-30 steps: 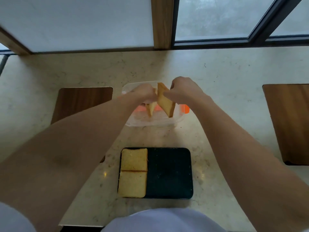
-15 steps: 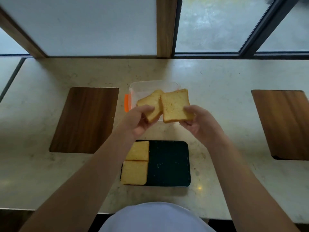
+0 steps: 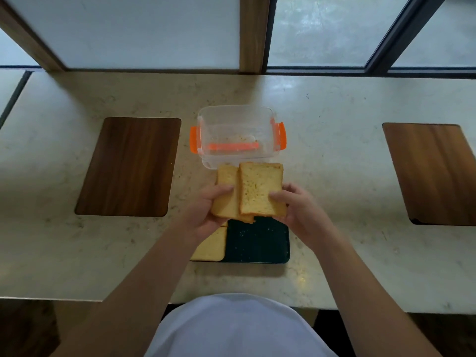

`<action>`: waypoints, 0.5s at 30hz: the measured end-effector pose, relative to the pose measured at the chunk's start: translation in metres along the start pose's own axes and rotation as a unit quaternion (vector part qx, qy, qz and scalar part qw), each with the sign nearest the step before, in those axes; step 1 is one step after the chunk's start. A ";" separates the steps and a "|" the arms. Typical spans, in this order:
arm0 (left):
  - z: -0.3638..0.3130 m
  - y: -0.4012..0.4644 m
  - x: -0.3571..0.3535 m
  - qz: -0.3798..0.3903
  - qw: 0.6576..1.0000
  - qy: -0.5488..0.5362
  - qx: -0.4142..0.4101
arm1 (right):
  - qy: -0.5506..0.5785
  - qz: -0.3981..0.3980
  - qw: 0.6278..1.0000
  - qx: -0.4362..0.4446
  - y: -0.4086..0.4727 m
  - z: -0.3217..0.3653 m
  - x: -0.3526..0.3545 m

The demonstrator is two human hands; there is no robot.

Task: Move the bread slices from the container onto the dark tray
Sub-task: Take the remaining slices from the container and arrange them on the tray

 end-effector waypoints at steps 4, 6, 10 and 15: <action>0.014 -0.004 0.015 -0.028 0.999 0.032 0.006 | -0.031 0.002 0.999 -0.042 -0.006 -0.027 0.007; 0.024 -0.002 0.024 -0.044 0.998 0.035 0.016 | -0.025 -0.007 0.998 -0.058 -0.008 -0.042 0.011; 0.047 0.004 0.047 -0.110 0.992 0.021 0.053 | 0.076 -0.079 0.985 -0.134 -0.012 -0.084 0.026; 0.062 0.008 0.080 -0.208 0.976 0.019 0.061 | 0.178 -0.216 0.937 -0.211 -0.011 -0.139 0.050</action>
Point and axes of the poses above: each hand's wrist, its own y-axis towards the middle knuckle, its own x-axis out of the back of the hand, z = x × y, the point moved 5 cm from there along y, towards the middle knuckle, and after that the axes turned 1 degree about x, right-handed, at the moved point
